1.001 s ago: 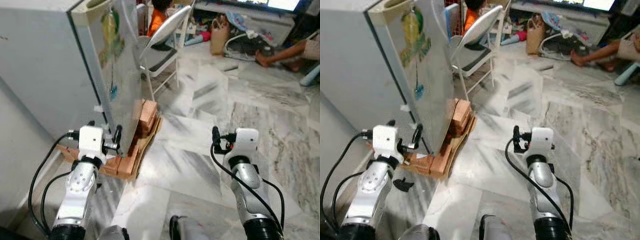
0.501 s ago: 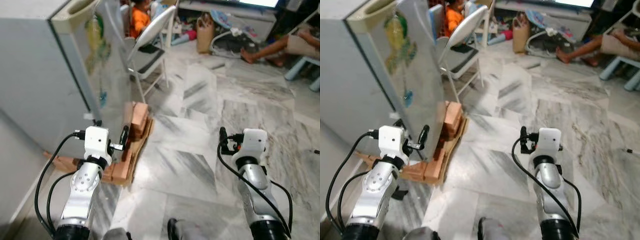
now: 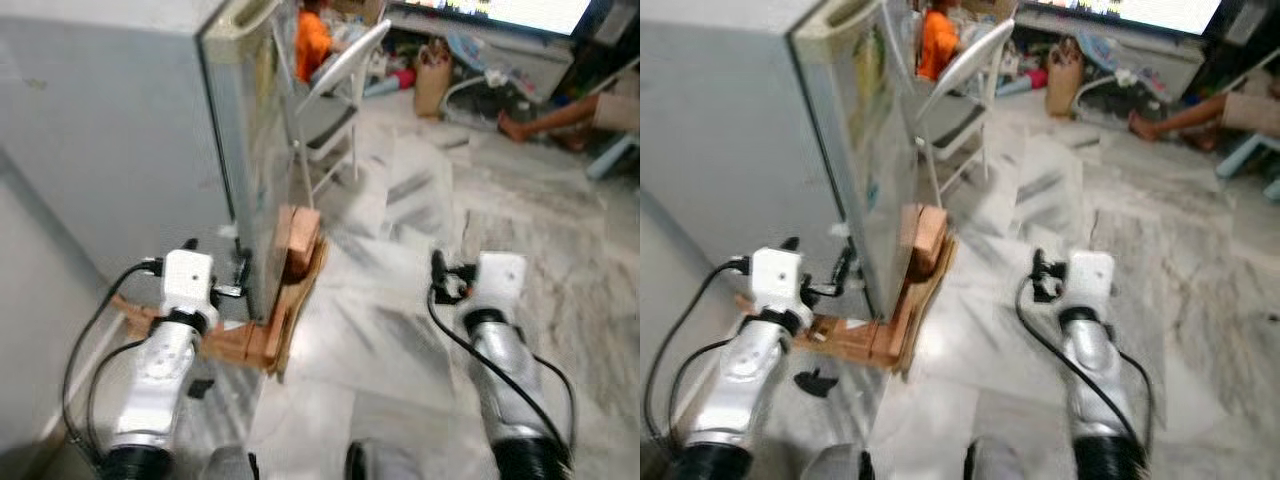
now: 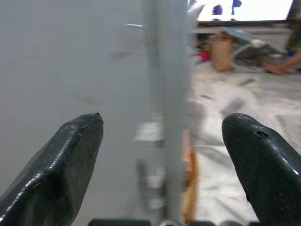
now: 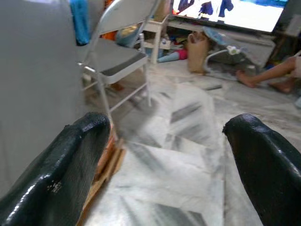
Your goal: Restocking fridge
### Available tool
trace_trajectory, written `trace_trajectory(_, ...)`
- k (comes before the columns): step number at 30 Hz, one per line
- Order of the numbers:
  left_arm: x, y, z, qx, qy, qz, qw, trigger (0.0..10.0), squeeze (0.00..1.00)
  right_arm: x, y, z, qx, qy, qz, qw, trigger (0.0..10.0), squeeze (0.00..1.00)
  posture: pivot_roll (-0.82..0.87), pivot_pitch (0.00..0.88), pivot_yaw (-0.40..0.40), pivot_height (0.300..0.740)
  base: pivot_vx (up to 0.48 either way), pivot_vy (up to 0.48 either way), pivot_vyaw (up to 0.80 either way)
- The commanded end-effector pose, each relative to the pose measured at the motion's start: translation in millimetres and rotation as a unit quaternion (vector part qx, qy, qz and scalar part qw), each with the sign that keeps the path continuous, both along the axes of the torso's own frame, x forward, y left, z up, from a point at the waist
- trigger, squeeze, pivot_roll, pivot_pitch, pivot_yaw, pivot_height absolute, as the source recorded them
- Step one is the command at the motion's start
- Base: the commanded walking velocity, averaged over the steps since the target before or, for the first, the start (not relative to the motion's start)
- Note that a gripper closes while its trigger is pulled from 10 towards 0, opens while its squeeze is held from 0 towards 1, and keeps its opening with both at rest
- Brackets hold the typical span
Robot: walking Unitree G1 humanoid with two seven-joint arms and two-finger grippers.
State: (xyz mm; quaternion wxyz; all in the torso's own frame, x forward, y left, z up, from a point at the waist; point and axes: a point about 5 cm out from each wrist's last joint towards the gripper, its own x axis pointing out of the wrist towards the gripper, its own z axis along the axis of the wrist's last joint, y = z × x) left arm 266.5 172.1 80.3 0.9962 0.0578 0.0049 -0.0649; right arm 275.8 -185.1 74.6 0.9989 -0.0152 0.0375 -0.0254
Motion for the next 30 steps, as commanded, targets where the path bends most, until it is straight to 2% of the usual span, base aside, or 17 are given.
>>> trace_trajectory(1,-0.2,-9.4,-1,-0.004,0.003,-0.018,1.0,10.0,0.0,-2.1,-9.6,-1,-0.011,0.008,-0.012,1.0,10.0,0.0,-0.05,0.081,-0.034,0.74,0.0,0.0,0.0)
trace_trajectory(10,9.2,-9.8,3,-0.004,-0.003,-0.023,1.0,10.0,0.0,-2.3,-9.1,0,-0.01,0.009,-0.014,1.0,10.0,0.0,-0.05,0.088,-0.034,0.74,0.0,0.0,-0.8)
trace_trajectory(13,14.4,-8.6,9,-0.008,-0.015,-0.025,1.0,10.0,0.0,-3.3,-10.2,1,-0.013,0.008,-0.013,1.0,10.0,0.0,-0.06,0.088,-0.034,0.74,0.0,0.0,-0.14)
trace_trajectory(16,13.5,-7.6,10,-0.009,-0.018,-0.026,0.999,10.0,0.0,-4.6,-11.2,1,-0.014,0.008,-0.014,1.0,10.0,0.0,-0.06,0.088,-0.033,0.74,0.0,0.0,0.0)
trace_trajectory(25,-1.9,1.6,3,-0.01,-0.008,-0.018,1.0,10.0,0.0,-8.0,-14.5,2,-0.019,0.007,-0.016,1.0,10.0,0.0,-0.05,0.09,-0.035,0.74,0.212,0.0,0.0)
trace_trajectory(30,-16.1,8.9,4,-0.012,-0.005,-0.004,1.0,10.0,0.0,-25.6,-21.7,5,-0.031,0.004,-0.013,0.999,10.0,0.0,-0.05,0.091,-0.039,0.74,0.277,0.0,0.0)
